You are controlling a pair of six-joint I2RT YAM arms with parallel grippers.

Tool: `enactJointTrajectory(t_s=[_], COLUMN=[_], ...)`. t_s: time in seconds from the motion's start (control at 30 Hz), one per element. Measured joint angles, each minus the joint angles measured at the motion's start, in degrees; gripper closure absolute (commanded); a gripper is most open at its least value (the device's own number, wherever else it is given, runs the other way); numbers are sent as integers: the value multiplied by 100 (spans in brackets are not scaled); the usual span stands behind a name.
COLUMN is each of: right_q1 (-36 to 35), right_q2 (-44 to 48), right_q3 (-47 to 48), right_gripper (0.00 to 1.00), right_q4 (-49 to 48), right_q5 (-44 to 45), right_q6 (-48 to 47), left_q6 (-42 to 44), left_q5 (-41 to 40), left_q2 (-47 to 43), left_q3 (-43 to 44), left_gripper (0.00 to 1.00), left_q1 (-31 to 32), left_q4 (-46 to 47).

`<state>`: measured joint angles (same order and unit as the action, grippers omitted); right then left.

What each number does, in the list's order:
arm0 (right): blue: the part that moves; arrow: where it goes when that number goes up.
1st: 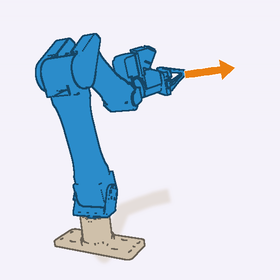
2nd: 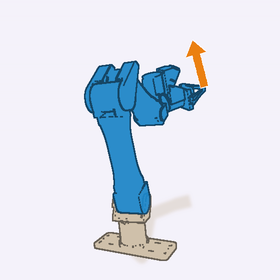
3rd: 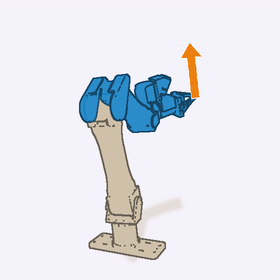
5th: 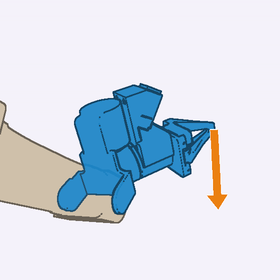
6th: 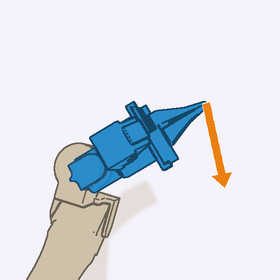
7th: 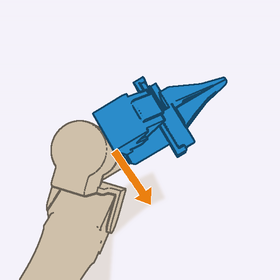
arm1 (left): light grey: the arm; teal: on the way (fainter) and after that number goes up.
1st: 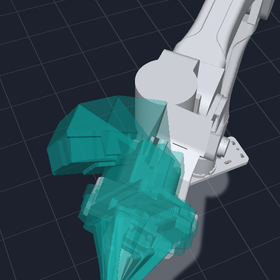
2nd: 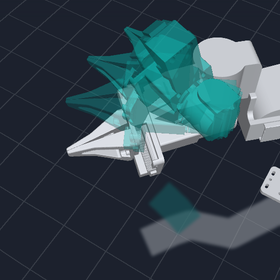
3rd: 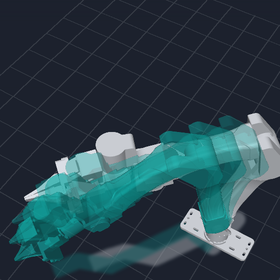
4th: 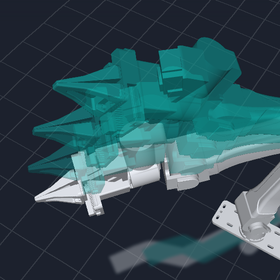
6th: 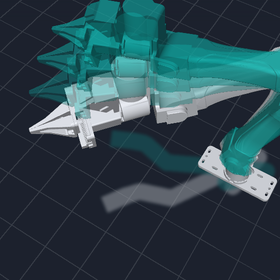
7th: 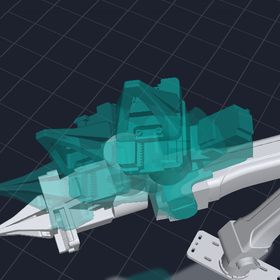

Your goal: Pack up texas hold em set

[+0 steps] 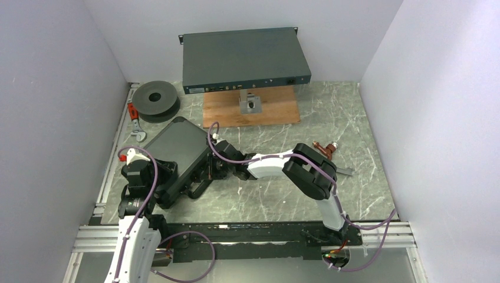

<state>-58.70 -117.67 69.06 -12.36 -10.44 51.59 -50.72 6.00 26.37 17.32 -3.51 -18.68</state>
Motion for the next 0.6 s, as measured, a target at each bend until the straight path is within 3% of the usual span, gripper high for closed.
enactJointTrajectory(t_s=[0.6], right_q1=[-92], right_q2=[33], right_q3=[48], right_gripper=[100], right_q4=[-107], right_q5=[-186], right_q6=[2], left_q6=[0], left_q5=[2], left_q2=[0], left_q3=[0], left_gripper=[100], left_q1=[0], left_q4=[2])
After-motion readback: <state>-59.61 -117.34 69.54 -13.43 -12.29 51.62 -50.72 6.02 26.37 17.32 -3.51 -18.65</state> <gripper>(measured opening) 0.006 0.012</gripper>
